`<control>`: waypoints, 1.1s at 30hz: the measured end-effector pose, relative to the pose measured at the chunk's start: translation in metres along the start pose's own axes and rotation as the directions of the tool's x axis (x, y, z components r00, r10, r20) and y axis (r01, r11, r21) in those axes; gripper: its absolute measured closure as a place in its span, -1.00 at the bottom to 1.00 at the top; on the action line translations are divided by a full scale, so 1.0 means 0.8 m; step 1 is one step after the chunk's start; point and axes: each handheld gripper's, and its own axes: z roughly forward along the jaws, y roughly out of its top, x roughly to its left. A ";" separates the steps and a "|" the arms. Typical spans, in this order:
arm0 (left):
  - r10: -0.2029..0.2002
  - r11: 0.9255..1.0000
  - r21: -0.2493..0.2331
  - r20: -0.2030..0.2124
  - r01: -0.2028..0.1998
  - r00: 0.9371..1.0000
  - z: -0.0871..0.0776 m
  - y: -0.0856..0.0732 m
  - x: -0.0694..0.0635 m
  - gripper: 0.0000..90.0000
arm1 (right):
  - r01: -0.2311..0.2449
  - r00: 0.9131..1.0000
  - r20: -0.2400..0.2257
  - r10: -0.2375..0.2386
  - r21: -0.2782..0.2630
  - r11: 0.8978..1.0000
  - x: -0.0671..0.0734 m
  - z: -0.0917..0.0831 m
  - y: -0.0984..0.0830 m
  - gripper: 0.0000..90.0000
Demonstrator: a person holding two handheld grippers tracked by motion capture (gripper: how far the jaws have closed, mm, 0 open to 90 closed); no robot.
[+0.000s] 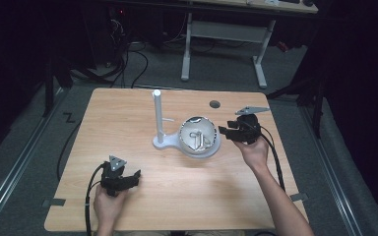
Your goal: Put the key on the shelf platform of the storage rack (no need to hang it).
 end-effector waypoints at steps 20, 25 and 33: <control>0.003 1.000 -0.003 -0.001 -0.003 1.000 0.000 -0.001 0.000 -0.47 | -0.046 0.999 0.020 0.046 -0.025 0.999 -0.018 -0.026 -0.017 0.17; 0.004 1.000 -0.002 -0.001 -0.004 1.000 0.000 -0.001 0.000 -0.47 | -0.047 0.999 0.022 0.047 -0.033 0.998 -0.021 -0.034 -0.020 0.16; 0.003 1.000 -0.003 -0.002 -0.003 1.000 0.000 -0.001 0.000 -0.47 | -0.059 0.998 0.011 0.060 -0.047 0.997 -0.021 -0.044 -0.031 0.16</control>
